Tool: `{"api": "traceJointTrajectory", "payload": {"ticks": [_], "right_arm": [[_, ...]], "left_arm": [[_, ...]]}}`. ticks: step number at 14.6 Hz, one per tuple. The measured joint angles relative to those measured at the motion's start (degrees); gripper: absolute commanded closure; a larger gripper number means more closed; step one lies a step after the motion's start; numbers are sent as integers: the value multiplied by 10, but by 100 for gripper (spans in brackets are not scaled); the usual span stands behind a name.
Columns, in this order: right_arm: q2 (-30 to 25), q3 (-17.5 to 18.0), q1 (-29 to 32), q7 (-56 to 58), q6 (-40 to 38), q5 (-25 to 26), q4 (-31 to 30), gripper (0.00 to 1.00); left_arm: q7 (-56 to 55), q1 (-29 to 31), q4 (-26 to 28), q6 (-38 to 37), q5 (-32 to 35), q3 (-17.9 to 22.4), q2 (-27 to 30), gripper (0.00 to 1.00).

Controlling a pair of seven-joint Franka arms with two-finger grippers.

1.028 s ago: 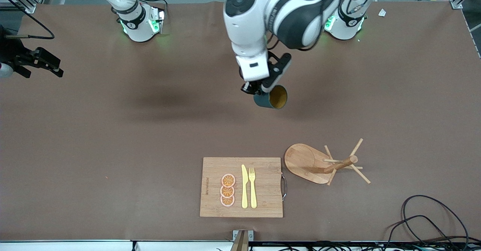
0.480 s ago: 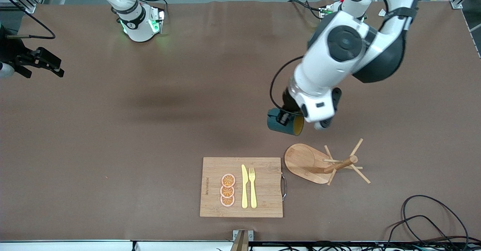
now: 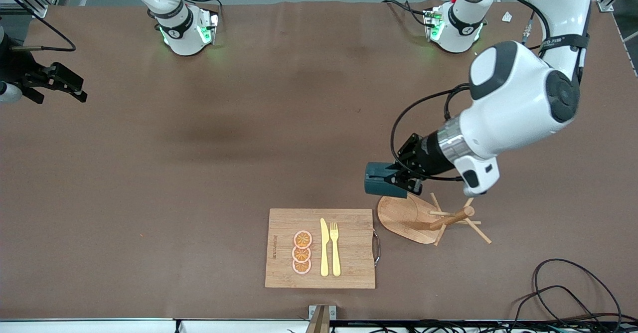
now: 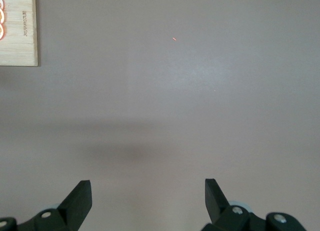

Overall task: Pass cup and hang on rack
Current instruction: 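Lift the mug with the left gripper and carry it toward the rack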

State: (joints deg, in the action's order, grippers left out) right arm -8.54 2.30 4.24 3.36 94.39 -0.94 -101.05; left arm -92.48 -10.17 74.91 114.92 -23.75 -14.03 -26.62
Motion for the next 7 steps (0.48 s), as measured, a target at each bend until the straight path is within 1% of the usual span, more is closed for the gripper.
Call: {"api": "traceJointTrajectory", "payload": {"ticks": [5, 7], "right_arm": [[0, 1, 0, 0, 0, 0, 0, 0], [0, 1, -1, 0, 0, 0, 0, 0]], "left_arm": [[48, 41, 0, 14, -84, 0, -30, 100], [63, 47, 0, 15, -99, 0, -40, 100]]}}
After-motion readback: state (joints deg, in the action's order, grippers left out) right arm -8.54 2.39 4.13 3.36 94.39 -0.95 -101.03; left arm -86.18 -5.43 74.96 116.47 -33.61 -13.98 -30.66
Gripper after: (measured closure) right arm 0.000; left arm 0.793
